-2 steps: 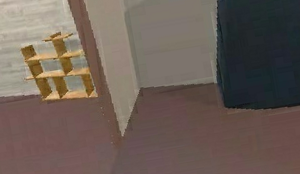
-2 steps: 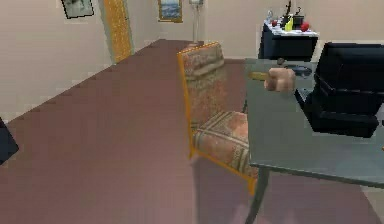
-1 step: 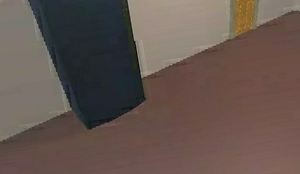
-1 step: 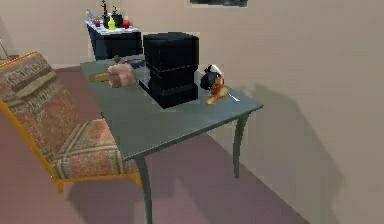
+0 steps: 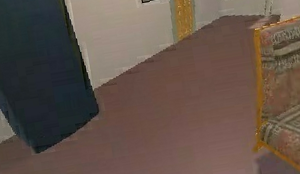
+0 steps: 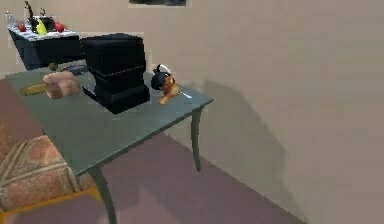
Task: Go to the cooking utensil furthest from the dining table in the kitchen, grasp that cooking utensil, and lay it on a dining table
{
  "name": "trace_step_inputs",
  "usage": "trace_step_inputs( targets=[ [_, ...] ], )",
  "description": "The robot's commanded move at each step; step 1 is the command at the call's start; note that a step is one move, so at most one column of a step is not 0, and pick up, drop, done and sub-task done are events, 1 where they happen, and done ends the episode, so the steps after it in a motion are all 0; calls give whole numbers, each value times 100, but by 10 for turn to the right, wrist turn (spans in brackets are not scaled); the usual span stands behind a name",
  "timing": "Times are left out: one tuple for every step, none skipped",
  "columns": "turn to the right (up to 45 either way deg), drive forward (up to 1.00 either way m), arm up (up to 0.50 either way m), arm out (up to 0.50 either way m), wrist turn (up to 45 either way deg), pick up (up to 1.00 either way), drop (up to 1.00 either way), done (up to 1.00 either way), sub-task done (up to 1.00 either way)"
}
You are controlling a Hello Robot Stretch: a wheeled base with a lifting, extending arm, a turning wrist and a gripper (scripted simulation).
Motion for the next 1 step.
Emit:
trace_step_inputs(
  targets=[
    [0,100,0,0,0,0,0,0,0]
  ],
)
